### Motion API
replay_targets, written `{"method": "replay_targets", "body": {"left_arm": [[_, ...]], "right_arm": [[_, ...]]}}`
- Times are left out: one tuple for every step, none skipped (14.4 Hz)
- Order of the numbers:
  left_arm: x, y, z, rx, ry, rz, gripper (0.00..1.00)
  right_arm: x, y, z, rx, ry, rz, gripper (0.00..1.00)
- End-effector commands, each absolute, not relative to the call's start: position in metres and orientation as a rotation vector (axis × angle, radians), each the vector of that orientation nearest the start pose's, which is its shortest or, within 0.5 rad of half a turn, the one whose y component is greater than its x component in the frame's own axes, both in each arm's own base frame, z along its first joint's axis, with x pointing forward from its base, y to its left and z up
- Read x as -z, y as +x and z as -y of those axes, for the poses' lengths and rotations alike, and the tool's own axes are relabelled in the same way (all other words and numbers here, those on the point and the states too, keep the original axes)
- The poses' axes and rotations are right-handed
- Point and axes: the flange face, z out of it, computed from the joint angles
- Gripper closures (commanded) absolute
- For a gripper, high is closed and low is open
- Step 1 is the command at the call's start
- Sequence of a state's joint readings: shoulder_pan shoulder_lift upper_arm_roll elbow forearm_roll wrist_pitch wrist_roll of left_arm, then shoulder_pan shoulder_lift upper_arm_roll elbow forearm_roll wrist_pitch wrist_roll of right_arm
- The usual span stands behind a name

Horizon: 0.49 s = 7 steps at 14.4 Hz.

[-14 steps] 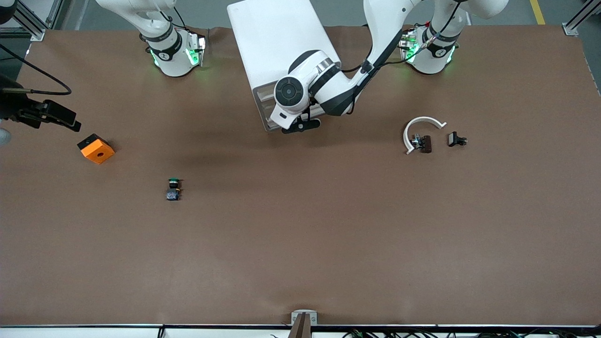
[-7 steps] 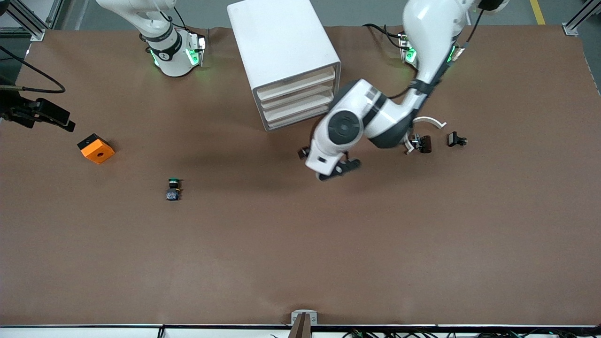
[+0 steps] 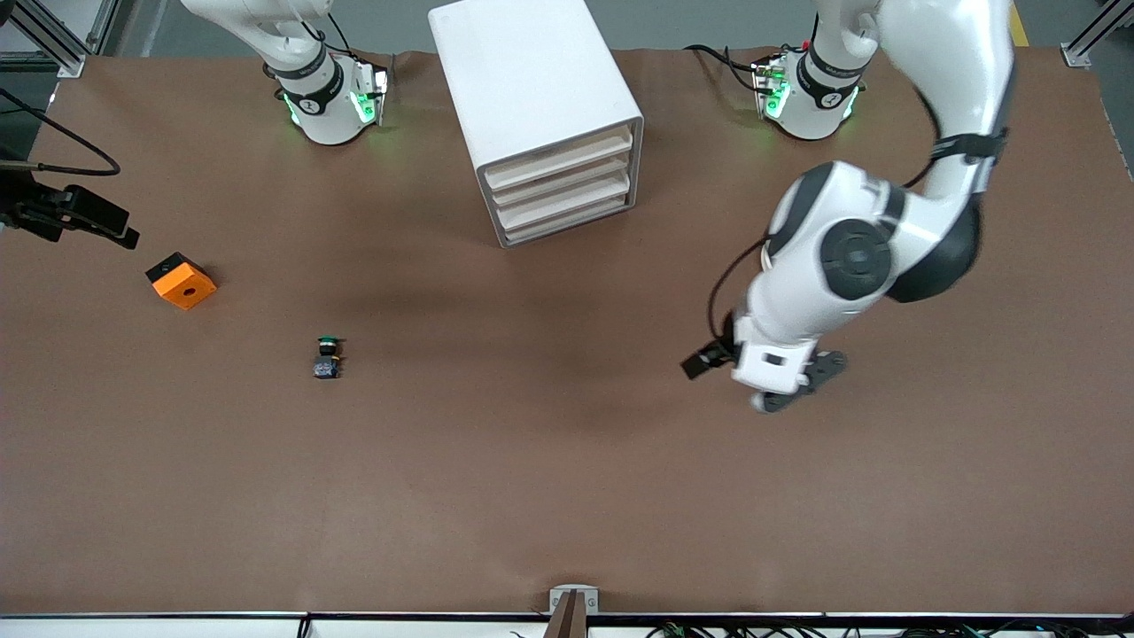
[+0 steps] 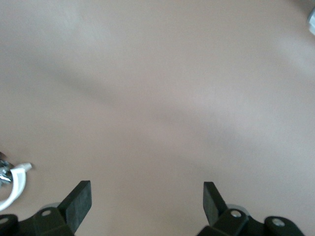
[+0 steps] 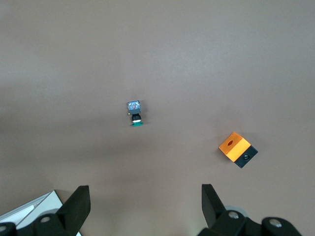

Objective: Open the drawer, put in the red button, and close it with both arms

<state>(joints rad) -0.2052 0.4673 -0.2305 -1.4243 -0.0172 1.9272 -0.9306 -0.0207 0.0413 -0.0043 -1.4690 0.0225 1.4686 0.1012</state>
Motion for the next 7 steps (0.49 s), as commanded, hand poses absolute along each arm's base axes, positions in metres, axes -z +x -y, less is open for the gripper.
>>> {"method": "replay_targets", "body": {"left_arm": [[-0.483,0.647,0.216,0.018,-3.147,0.841,0.0],[-0.496,0.645,0.197,0.006,-3.134,0.837,0.0],[-0.512,0.642,0.169,-0.004,-3.119,0.835,0.0],[-0.527,0.639,0.146,-0.003,-3.115,0.818,0.0],[-0.542,0.635,0.121,-0.006,-3.123,0.745,0.0],[-0.553,0.631,0.1,-0.007,-3.13,0.679,0.0],[-0.559,0.629,0.076,-0.019,-3.137,0.608,0.0]], "right_arm": [[-0.645,0.559,0.013,-0.056,-3.123,-0.207,0.0],[-0.645,0.559,0.012,-0.058,-3.122,-0.204,0.0],[-0.645,0.559,0.013,-0.058,-3.123,-0.207,0.0],[-0.645,0.559,0.013,-0.058,-3.123,-0.207,0.0],[-0.645,0.559,0.014,-0.058,-3.124,-0.207,0.0],[-0.645,0.559,0.014,-0.058,-3.124,-0.21,0.0],[-0.645,0.559,0.014,-0.058,-3.124,-0.21,0.0]]}}
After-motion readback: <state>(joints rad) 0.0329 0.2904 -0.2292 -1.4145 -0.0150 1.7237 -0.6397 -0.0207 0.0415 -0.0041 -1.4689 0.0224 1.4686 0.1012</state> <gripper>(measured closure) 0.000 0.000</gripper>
